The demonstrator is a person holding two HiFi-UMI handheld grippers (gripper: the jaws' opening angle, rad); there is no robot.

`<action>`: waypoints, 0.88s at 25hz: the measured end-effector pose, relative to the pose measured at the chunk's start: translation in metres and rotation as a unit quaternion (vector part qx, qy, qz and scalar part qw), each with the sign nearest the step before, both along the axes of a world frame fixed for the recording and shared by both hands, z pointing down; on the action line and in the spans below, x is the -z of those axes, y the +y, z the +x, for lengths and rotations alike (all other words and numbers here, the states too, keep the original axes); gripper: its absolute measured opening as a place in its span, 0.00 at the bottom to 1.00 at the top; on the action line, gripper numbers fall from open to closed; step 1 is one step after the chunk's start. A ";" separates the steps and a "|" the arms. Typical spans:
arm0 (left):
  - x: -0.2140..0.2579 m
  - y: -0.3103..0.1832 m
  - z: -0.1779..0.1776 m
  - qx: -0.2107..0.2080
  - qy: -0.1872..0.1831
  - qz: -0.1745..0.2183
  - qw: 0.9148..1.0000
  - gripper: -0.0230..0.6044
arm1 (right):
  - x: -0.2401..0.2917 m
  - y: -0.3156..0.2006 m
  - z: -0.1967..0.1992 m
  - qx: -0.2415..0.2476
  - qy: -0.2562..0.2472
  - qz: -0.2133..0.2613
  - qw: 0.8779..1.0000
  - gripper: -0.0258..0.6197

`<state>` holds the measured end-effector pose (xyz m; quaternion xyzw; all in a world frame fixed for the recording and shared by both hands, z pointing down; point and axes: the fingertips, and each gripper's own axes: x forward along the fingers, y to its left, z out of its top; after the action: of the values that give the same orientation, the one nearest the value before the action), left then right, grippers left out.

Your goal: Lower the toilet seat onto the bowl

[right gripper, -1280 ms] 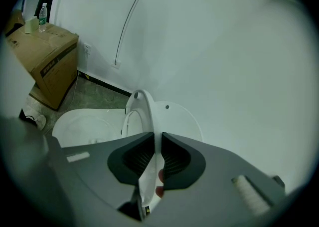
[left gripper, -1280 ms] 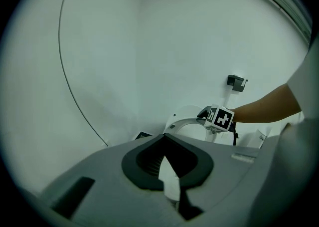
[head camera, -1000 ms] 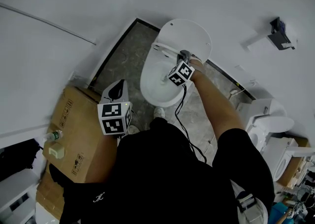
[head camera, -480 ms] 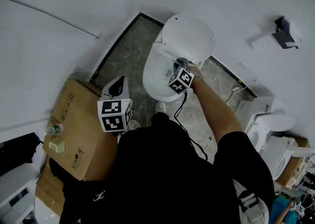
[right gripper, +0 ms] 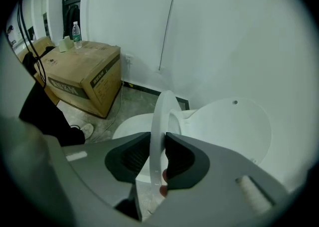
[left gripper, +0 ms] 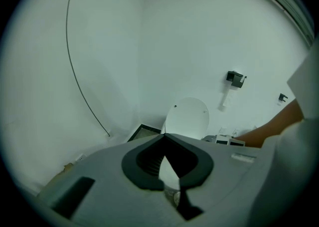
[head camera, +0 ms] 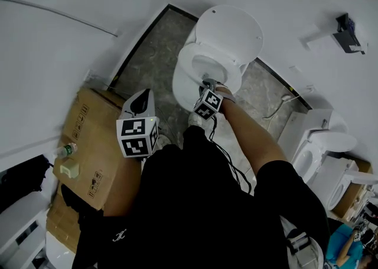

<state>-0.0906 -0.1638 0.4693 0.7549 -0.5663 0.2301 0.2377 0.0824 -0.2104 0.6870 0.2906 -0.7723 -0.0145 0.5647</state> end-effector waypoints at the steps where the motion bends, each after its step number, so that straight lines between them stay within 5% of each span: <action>1: -0.002 0.002 0.002 -0.002 0.001 -0.002 1.000 0.05 | -0.006 0.005 -0.002 0.000 0.002 -0.006 1.000 0.20; 22: -0.090 0.032 0.013 -0.002 0.026 -0.075 0.997 0.05 | -0.112 0.067 -0.035 0.003 0.020 -0.131 0.991 0.30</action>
<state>-0.0777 -0.1318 0.5593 0.7420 -0.5396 0.2527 0.3074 0.0470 -0.1431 0.7989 0.2117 -0.7567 0.0794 0.6134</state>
